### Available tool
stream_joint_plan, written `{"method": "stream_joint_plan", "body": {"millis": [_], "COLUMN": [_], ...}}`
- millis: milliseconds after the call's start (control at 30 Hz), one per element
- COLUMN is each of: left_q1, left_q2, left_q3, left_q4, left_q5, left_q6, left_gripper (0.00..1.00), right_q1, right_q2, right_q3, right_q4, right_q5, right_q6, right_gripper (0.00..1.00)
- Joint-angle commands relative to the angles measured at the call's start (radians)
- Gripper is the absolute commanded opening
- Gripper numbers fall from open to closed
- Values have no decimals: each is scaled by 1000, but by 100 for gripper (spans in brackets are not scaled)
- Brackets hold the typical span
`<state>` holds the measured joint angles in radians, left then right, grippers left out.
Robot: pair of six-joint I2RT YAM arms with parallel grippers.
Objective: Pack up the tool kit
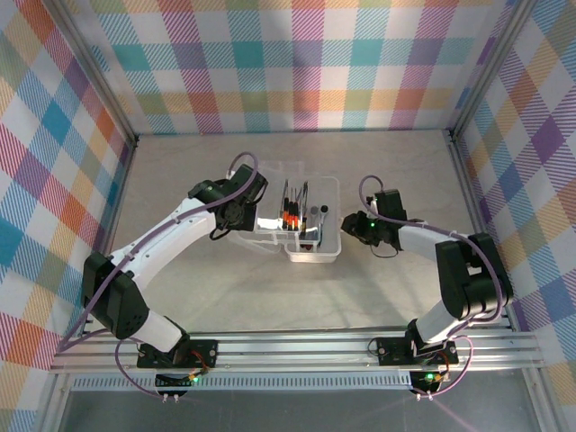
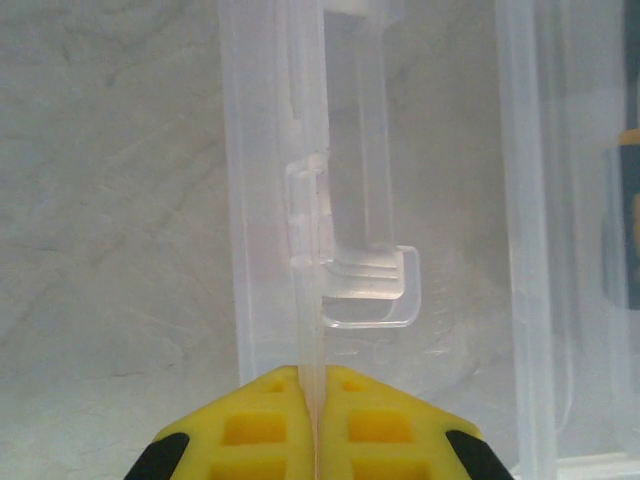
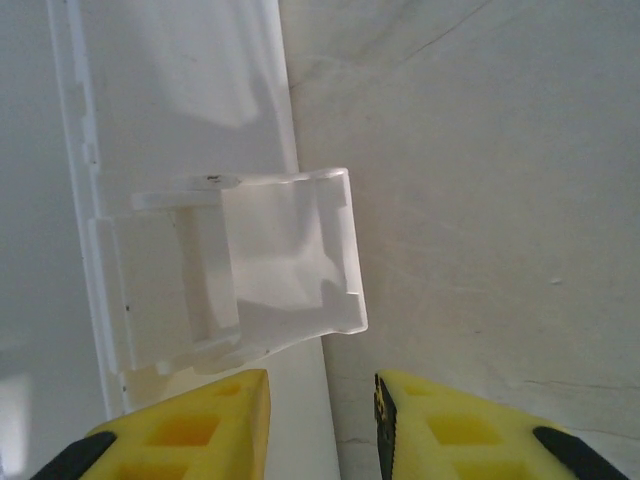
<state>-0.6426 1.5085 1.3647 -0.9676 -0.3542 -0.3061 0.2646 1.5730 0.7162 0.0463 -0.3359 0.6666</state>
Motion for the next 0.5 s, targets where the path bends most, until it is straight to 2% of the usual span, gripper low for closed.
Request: {"method": "stream_joint_plan", "body": {"millis": [0,167,467], "left_q1": [-97,-202,-354], "left_q2": [21,102,291], "left_q3": [105,232,488], "left_q4": [-16,-44,-130], "left_q5": [83,83,63], "left_q6": [-14,-31,-45], "left_gripper": [0,0,0], "right_q1": [46,47,46], "right_q2": [29,32,5], "right_q3": [14,8,0], "right_q4": [41,60,43], "right_q5": [-83,-101,-61], "right_q6": [9,25,22], "right_gripper": [34,34,34]}}
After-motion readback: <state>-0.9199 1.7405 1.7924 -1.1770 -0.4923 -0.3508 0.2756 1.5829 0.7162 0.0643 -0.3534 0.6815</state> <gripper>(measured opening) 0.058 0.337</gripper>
